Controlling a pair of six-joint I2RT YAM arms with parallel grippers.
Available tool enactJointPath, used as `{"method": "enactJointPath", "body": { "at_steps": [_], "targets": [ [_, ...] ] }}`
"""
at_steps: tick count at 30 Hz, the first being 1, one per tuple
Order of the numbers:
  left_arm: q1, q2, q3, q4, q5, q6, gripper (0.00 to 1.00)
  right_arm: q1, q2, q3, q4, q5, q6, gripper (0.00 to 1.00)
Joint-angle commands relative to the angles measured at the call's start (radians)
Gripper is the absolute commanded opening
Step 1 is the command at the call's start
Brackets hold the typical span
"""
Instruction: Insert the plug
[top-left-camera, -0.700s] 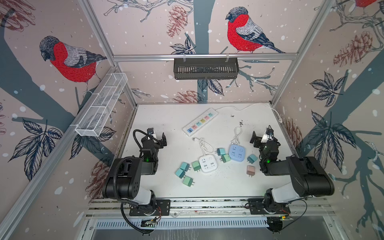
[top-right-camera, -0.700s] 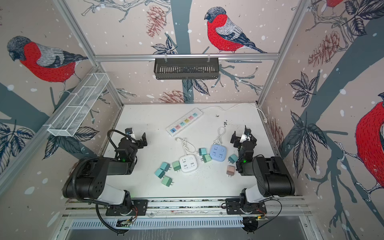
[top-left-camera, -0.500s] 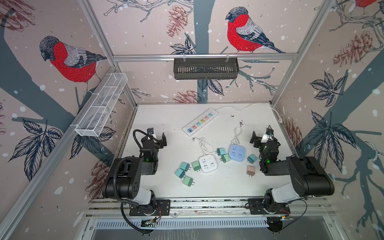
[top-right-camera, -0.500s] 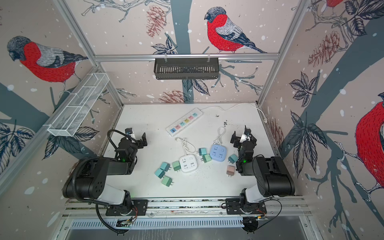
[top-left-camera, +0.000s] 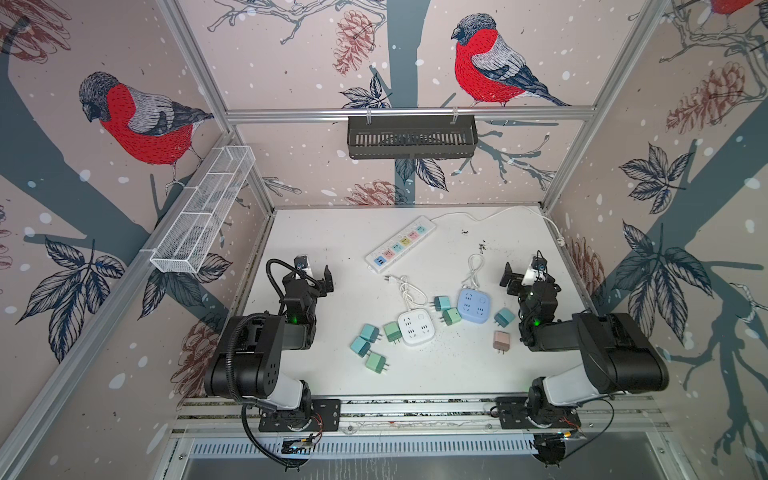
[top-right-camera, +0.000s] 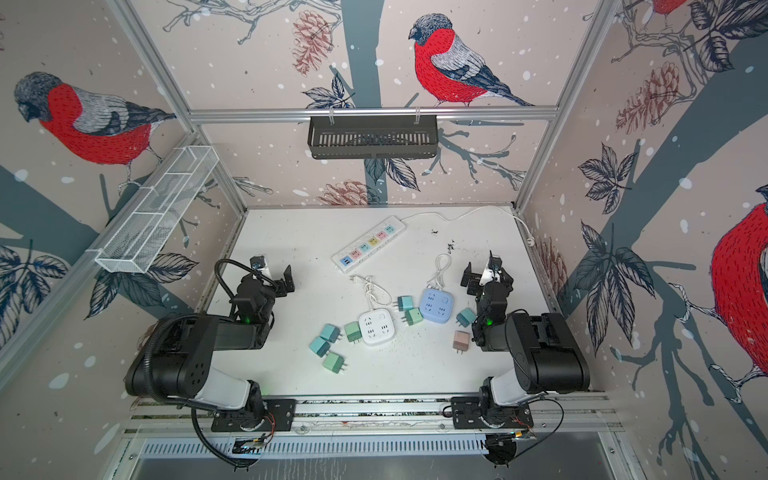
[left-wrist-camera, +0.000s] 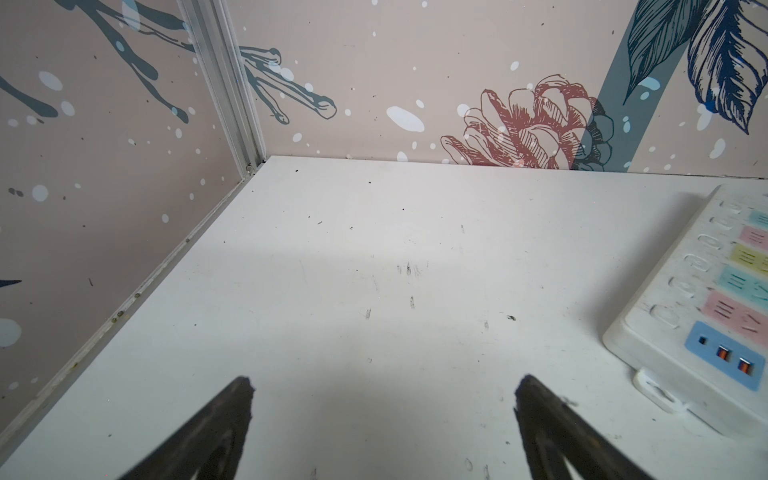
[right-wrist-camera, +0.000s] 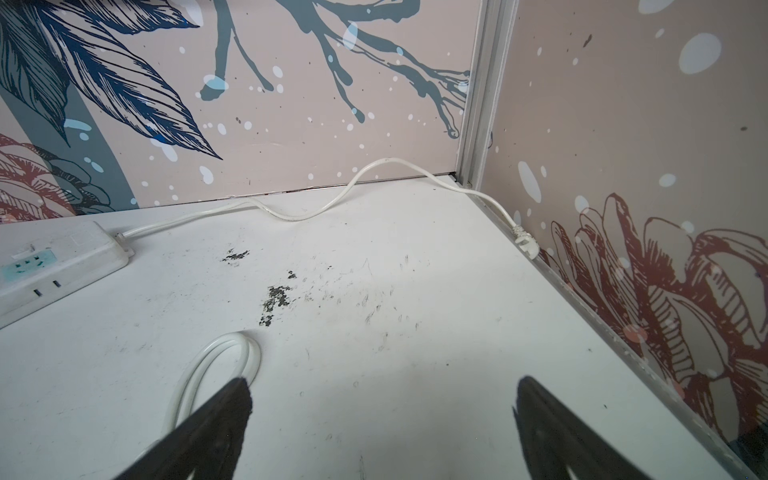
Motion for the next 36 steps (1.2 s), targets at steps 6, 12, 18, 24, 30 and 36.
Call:
{"method": "enactJointPath", "body": {
  "at_steps": [6, 12, 18, 24, 30, 36],
  "targets": [
    [0.001, -0.006, 0.004, 0.017, 0.011, -0.006, 0.98, 0.0, -0.002, 0.001, -0.002, -0.005, -0.002, 1.0],
    [0.001, -0.029, -0.022, 0.051, 0.049, 0.02, 0.98, 0.003, -0.031, 0.013, -0.02, 0.005, -0.012, 0.99],
    [-0.001, -0.221, 0.118, -0.363, -0.034, -0.097, 0.98, 0.019, -0.154, 0.239, -0.519, 0.156, 0.066, 0.99],
    [-0.011, -0.362, 0.177, -0.472, 0.144, -0.18, 0.98, 0.021, -0.158, 0.49, -0.967, 0.188, 0.31, 0.99],
    [-0.012, -0.549, 0.213, -0.669, 0.094, -0.433, 0.98, 0.001, -0.178, 0.448, -0.93, -0.005, 0.275, 0.99],
    [-0.012, -0.679, 0.209, -0.906, -0.038, -0.627, 0.98, 0.027, -0.324, 0.326, -0.817, 0.02, 0.265, 0.99]
  ]
}}
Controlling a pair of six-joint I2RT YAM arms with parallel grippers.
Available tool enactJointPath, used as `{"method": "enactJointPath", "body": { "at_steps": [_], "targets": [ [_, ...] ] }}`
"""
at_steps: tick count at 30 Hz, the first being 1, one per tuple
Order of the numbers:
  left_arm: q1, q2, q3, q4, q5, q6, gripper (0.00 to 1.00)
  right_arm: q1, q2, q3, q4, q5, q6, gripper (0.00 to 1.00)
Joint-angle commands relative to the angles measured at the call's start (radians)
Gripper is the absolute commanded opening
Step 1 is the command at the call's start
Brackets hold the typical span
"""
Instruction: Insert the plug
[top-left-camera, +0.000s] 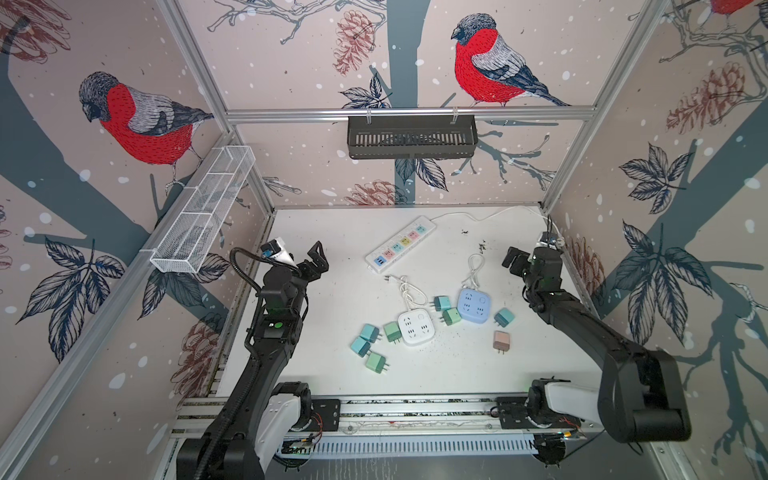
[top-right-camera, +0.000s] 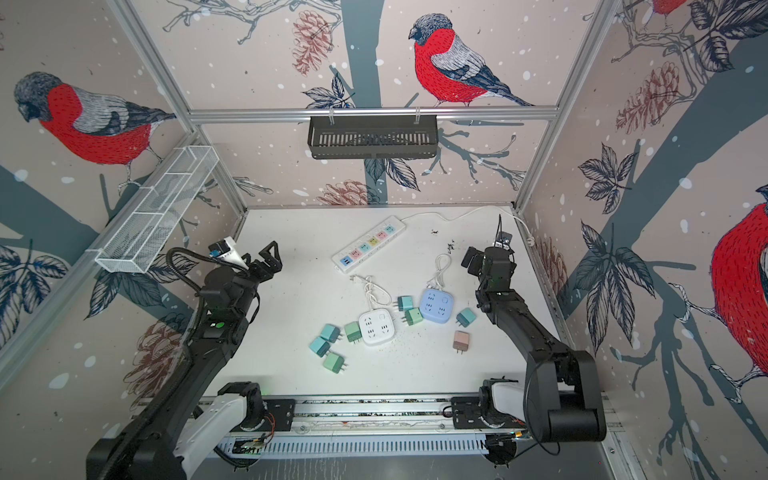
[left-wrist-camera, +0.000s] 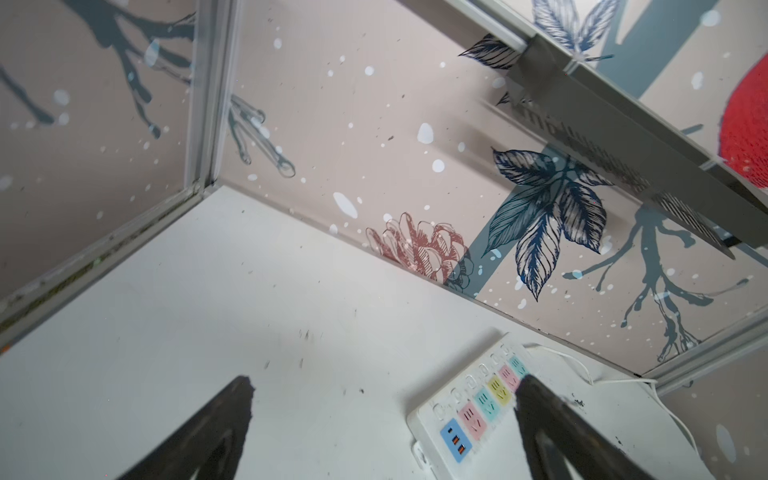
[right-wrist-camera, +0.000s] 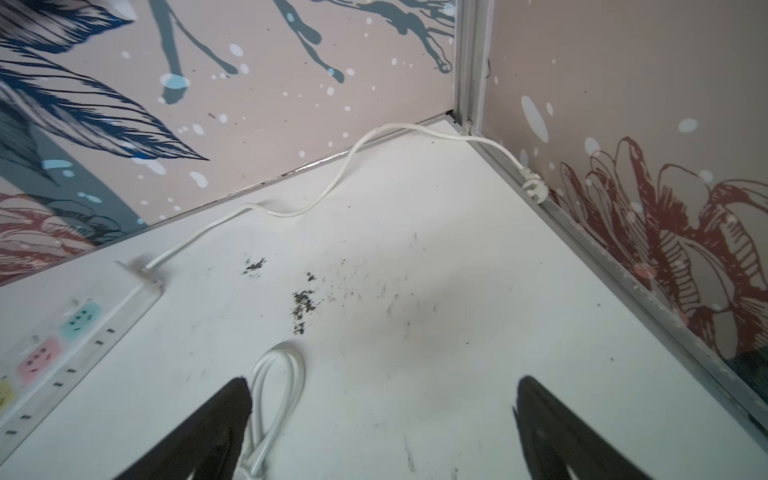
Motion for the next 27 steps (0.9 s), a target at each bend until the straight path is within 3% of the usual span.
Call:
{"method": "enactJointPath", "body": {
  "at_steps": [1, 6, 8, 15, 22, 27],
  "targets": [
    [0.002, -0.054, -0.031, -0.105, -0.112, -0.137, 0.98, 0.002, -0.054, -0.034, 0.069, 0.013, 0.02, 0.99],
    [0.01, -0.064, -0.091, -0.003, -0.023, -0.136, 0.98, 0.001, -0.071, 0.068, -0.058, -0.151, 0.157, 1.0],
    [0.01, -0.039, -0.083, -0.001, 0.004, -0.162, 0.98, 0.028, -0.029, 0.131, -0.107, -0.136, 0.189, 1.0],
    [0.01, 0.034, -0.042, -0.012, 0.063, -0.177, 0.97, 0.118, 0.227, 0.406, -0.297, -0.04, 0.151, 0.84],
    [-0.014, 0.072, 0.002, -0.03, 0.138, -0.104, 0.97, 0.15, 0.446, 0.608, -0.367, -0.029, 0.103, 0.6],
    [-0.054, 0.101, 0.022, -0.024, 0.142, -0.08, 0.96, 0.171, 0.549, 0.718, -0.378, -0.027, 0.072, 0.57]
  ]
}}
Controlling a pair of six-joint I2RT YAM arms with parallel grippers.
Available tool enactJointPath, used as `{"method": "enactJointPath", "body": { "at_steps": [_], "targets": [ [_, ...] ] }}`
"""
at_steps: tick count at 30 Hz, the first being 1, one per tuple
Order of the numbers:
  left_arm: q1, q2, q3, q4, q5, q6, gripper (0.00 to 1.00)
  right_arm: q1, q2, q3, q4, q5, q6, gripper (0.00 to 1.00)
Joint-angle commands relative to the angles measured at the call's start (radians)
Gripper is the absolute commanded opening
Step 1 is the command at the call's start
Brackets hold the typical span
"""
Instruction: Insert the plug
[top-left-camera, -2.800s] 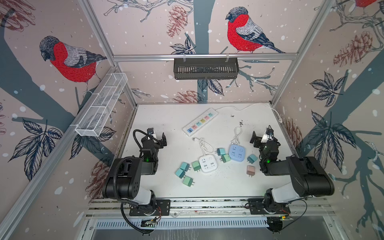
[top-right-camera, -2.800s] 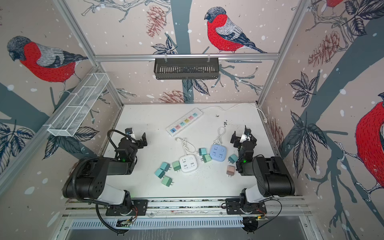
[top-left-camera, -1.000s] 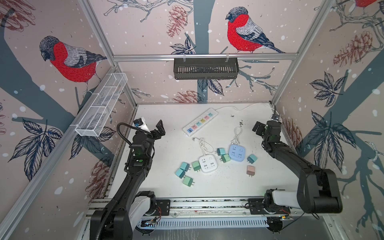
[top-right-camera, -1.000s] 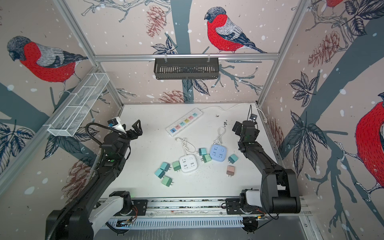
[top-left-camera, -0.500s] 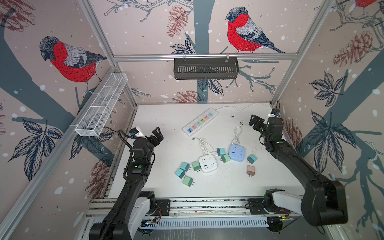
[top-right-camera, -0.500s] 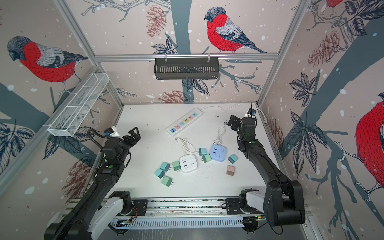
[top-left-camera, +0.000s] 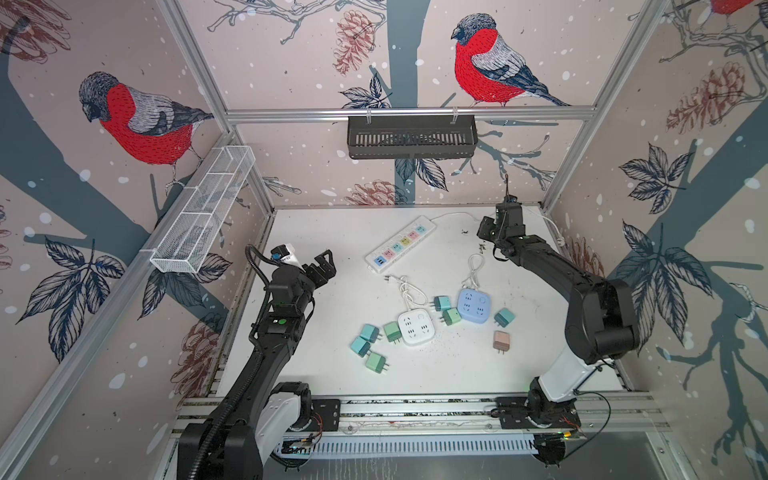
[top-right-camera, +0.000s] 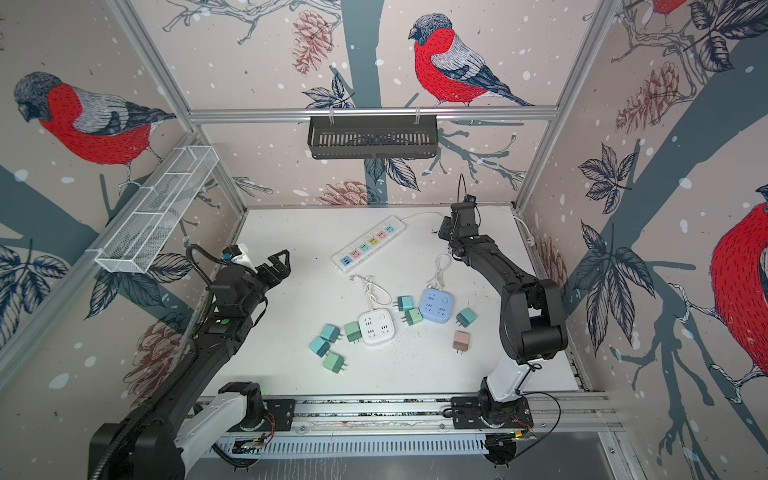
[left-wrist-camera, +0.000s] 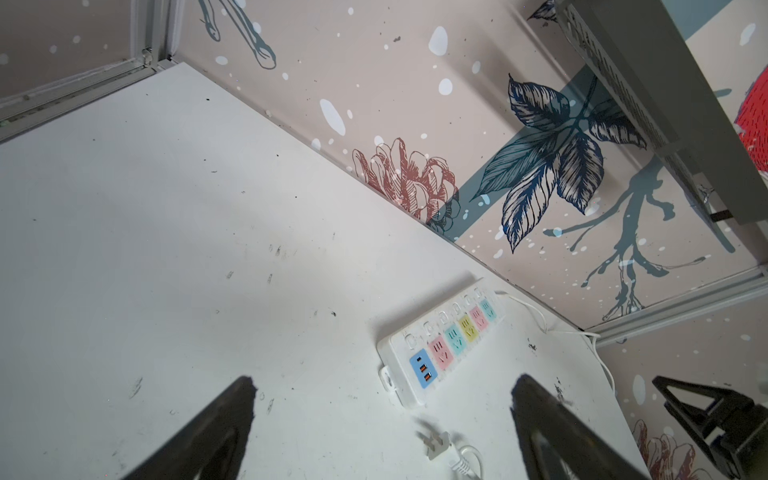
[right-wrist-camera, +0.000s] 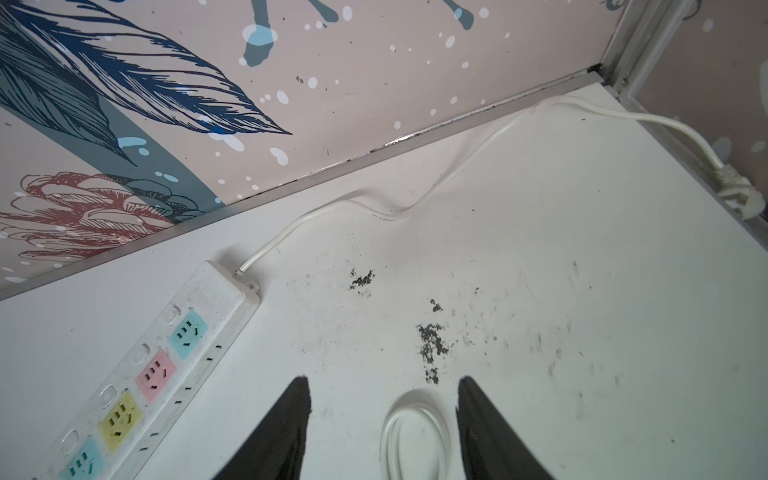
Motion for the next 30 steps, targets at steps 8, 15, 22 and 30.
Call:
{"method": "enactJointPath", "body": {
  "at_steps": [8, 15, 22, 30],
  "targets": [
    [-0.069, 0.054, 0.052, 0.016, 0.02, 0.061, 0.94, 0.03, 0.223, 0.262, -0.06, -0.005, -0.054, 0.51],
    [-0.073, 0.084, 0.066, 0.022, 0.045, 0.073, 0.93, 0.054, 0.471, 0.542, -0.145, -0.039, -0.09, 0.46],
    [-0.078, 0.111, 0.073, 0.03, 0.058, 0.08, 0.93, 0.058, 0.746, 0.898, -0.262, -0.063, -0.132, 0.45],
    [-0.078, 0.129, 0.076, 0.033, 0.064, 0.082, 0.93, 0.046, 0.763, 0.902, -0.176, 0.052, -0.203, 0.56]
  ]
}}
